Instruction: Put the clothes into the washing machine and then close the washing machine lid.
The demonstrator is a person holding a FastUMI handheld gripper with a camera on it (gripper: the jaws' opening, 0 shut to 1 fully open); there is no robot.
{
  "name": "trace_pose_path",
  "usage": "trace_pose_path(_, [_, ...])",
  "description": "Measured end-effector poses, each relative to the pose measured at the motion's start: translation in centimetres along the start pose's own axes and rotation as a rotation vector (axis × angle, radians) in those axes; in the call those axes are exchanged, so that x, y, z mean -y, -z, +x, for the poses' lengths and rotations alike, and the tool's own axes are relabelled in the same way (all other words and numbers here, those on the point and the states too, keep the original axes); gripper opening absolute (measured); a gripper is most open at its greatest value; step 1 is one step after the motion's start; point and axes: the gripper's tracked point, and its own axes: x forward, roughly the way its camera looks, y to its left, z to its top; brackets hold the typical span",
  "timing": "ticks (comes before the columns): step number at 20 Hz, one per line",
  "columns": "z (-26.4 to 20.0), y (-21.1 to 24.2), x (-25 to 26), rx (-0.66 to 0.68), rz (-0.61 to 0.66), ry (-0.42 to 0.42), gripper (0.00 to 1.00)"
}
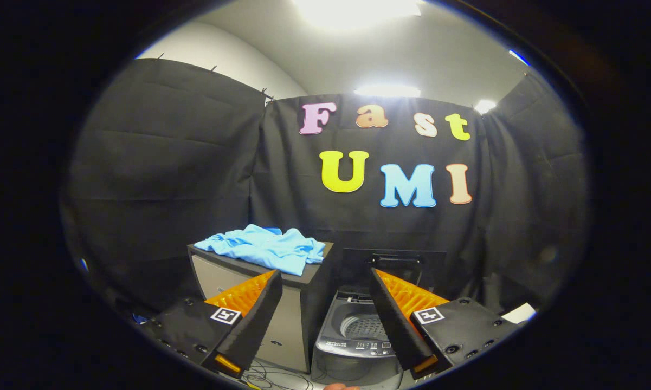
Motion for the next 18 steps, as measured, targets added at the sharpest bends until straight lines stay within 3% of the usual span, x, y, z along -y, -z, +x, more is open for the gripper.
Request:
trace_pose_path(10, [6.7, -9.9, -3.1, 0.046, 0.080, -0.067, 1.00])
trace_pose_path(18, [13.9, -9.7, -6.9, -0.044, 0.004, -0.111, 1.00])
